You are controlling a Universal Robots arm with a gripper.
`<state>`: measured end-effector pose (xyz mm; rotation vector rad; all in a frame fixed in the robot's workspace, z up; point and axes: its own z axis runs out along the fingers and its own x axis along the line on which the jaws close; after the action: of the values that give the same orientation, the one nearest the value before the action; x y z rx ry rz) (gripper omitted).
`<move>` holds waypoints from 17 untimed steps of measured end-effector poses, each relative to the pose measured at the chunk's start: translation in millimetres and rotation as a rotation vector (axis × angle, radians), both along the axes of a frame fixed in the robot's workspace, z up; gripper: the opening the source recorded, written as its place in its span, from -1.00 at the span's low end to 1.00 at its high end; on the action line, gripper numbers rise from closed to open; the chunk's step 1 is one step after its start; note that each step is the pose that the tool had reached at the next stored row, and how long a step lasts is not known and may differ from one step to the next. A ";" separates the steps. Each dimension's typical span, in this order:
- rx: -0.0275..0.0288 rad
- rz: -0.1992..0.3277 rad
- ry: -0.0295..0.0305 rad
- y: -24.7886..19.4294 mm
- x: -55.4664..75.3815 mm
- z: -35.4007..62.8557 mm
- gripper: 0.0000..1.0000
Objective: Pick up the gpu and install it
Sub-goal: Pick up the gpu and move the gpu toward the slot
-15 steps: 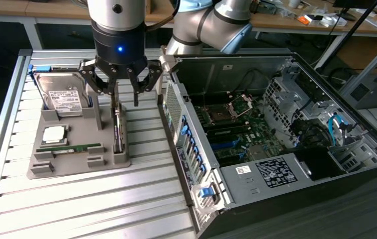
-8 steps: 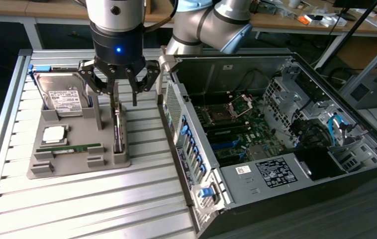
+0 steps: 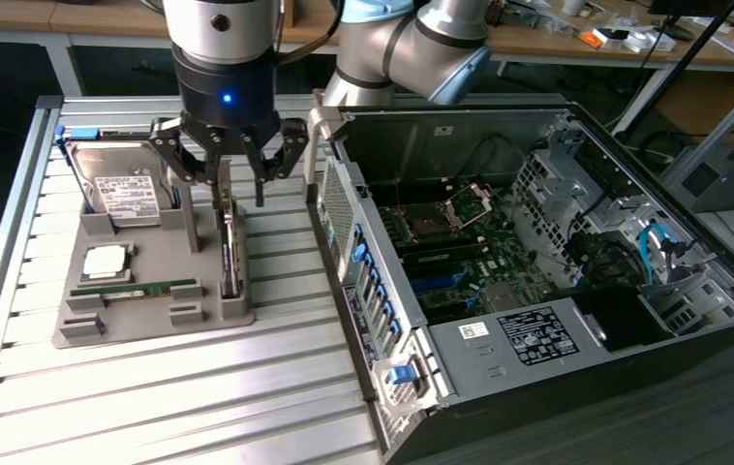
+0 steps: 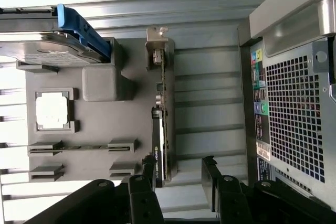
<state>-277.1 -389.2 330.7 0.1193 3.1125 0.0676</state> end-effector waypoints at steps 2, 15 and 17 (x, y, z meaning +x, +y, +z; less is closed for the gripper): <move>0.0000 0.000 -0.0001 1.0 -0.8 -0.9 -0.04; 0.0000 -0.001 -0.0001 4.9 -5.1 -6.1 -0.04; 0.0000 -0.001 -0.0001 5.2 -5.5 -7.0 -0.04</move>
<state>-282.6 -384.0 323.7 0.1209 3.1123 0.0676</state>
